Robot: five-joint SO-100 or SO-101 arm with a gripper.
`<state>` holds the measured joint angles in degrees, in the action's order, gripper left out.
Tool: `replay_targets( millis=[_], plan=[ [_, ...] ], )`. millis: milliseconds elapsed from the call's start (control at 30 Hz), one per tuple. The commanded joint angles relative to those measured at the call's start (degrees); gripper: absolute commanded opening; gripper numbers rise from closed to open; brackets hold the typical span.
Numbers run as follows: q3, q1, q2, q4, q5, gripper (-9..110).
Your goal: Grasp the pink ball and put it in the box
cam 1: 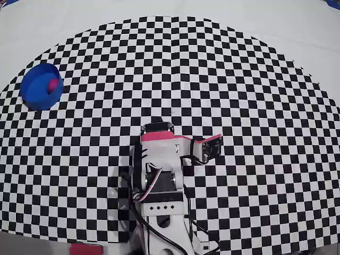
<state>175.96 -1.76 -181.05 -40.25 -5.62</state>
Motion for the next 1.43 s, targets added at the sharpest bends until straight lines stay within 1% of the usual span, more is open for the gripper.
replay_targets(
  millis=[0, 133, 1400],
  plan=[
    [1.23, 0.44, -3.16, -0.97, 0.35, 0],
    [2.37, 0.70, -5.27, -5.80, 0.35, 0],
    [2.37, 0.62, -5.27, -5.89, 0.35, 0]
  ],
)
